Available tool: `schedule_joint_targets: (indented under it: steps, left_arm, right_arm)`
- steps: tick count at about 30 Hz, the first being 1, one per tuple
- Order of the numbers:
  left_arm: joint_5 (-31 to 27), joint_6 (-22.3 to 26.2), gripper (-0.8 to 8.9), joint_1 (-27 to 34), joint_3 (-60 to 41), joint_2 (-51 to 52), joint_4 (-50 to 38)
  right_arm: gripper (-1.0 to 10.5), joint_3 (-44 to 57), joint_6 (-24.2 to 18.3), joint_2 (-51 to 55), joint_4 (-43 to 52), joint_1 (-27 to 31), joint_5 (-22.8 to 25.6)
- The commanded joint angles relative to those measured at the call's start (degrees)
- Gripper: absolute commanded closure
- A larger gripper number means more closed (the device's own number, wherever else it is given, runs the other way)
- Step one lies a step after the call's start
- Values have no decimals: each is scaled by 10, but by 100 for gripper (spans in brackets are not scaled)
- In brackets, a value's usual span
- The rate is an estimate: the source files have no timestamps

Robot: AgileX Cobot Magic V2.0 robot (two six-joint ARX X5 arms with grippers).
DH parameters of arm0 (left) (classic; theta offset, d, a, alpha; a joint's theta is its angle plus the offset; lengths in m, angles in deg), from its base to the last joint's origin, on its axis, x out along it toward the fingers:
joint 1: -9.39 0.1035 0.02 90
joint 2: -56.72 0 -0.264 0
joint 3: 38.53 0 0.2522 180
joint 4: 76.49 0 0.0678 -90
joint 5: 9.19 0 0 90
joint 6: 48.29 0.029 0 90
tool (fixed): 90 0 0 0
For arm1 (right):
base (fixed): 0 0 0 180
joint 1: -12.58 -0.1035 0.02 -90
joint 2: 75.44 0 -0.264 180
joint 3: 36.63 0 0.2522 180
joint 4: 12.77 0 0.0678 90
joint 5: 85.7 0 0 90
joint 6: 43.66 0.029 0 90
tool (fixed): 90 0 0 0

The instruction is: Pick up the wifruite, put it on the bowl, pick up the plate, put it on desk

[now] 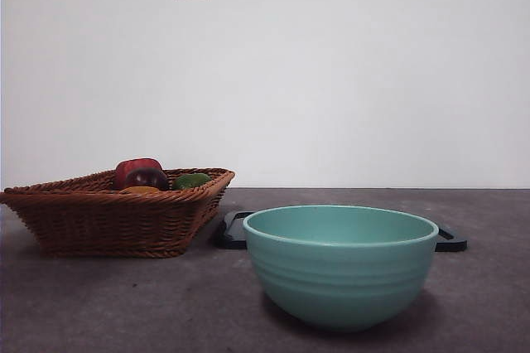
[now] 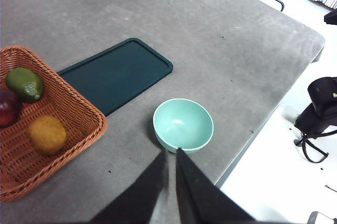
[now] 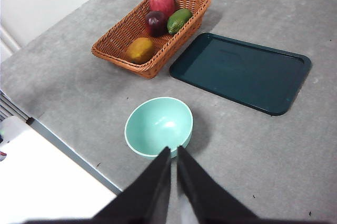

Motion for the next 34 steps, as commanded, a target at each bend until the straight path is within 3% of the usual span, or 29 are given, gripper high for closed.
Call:
schedule_joint_targets:
  steps: [1, 8, 15, 23, 29, 34]
  left_arm:
    - [3, 7, 794, -3, 6, -2, -6]
    - [3, 7, 794, 27, 5, 1, -5]
    - [1, -4, 794, 131, -49, 18, -41]
    - [-19, -47, 794, 263, -302, 128, -278]
    - [-111, -54, 794, 283, -465, 209, -388]
    - [-145, -54, 794, 283, -570, 268, -467]
  right_arm:
    - [933, -9, -5, -1, 6, -3, 1]
    - [933, -9, -5, -1, 6, -3, 1]
    - [933, -9, -5, -1, 6, -3, 1]
    - [933, -9, -5, -1, 6, -3, 1]
    - [933, -9, -5, -1, 6, -4, 1]
    - [933, -9, -5, -1, 6, -3, 1]
